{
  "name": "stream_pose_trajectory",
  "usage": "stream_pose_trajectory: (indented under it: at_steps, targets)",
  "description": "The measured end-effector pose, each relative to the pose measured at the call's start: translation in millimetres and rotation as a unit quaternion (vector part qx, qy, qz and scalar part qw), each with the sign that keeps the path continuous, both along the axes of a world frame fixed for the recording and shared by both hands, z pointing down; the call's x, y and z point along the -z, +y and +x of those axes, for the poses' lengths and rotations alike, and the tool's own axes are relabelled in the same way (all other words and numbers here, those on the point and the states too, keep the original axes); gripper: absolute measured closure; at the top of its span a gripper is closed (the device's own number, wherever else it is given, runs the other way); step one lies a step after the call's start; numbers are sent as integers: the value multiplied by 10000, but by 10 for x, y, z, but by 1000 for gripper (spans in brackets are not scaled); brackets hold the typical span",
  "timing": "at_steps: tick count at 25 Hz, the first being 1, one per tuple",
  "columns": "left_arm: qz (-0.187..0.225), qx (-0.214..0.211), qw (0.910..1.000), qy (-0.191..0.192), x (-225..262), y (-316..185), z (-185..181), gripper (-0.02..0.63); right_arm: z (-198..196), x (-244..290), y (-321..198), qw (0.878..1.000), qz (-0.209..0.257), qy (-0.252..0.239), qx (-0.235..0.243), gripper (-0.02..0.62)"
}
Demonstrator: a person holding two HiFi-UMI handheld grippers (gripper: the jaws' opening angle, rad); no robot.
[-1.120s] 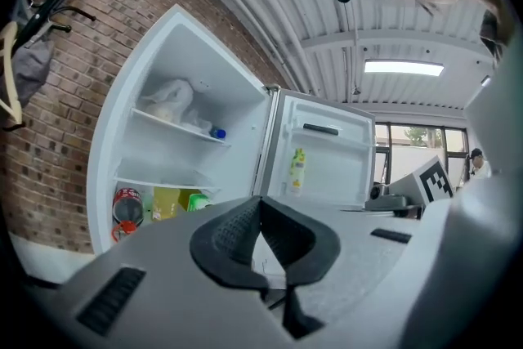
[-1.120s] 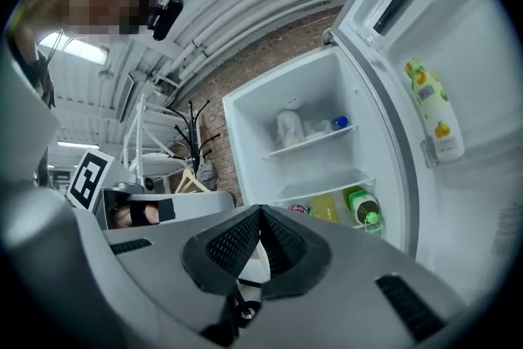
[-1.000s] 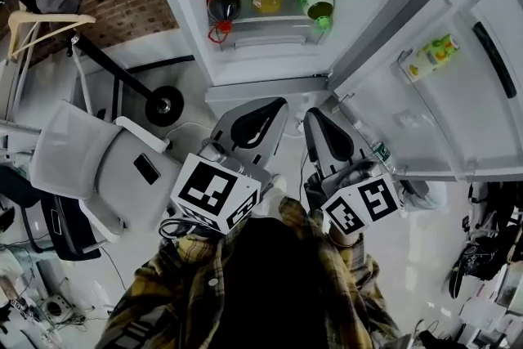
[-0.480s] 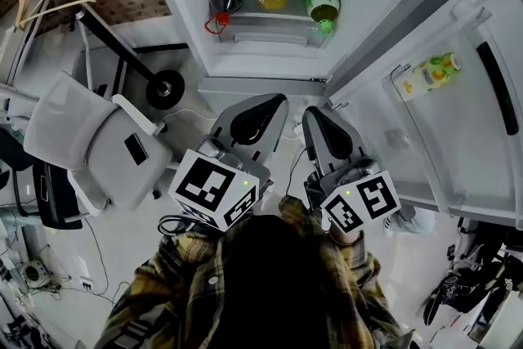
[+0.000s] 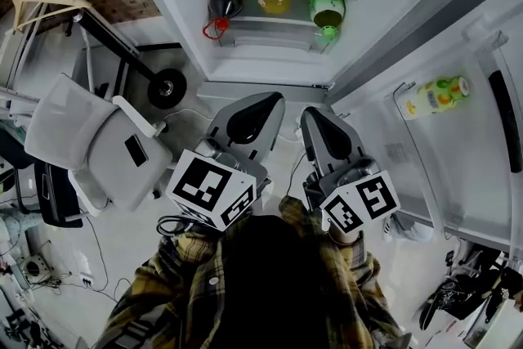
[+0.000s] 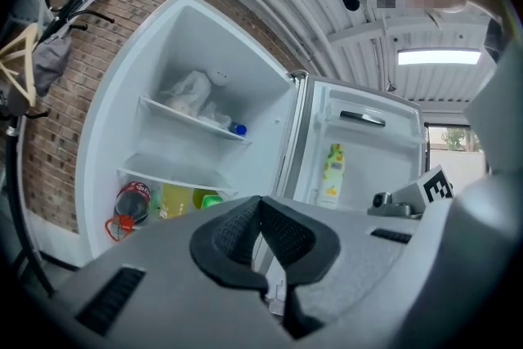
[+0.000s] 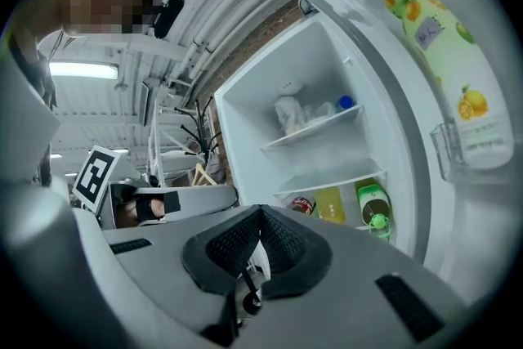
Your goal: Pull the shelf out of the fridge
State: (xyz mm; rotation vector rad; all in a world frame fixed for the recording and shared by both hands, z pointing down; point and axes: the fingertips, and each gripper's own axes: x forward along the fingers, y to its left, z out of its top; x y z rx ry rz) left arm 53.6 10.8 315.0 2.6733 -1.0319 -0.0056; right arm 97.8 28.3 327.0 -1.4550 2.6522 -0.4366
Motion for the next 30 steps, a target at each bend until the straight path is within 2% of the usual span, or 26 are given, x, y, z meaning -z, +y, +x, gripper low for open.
stream_pose_trajectory:
  at_steps: [7, 14, 20, 30]
  targets:
    - [103, 16, 9999, 41, 51, -499, 35, 603, 18, 21, -472, 10000, 74, 42, 24, 578]
    - [210, 19, 9997, 110, 209, -1175, -78, 603, -79, 187, -1163, 9998, 202, 54, 10, 578]
    - [242, -50, 9996, 108, 146, -1630, -216, 603, -174, 163, -1654, 9995, 285, -47, -107, 578]
    - [40, -136, 9999, 93, -4, -2007, -282, 603, -200, 32, -2062, 9996, 110, -102, -249, 578]
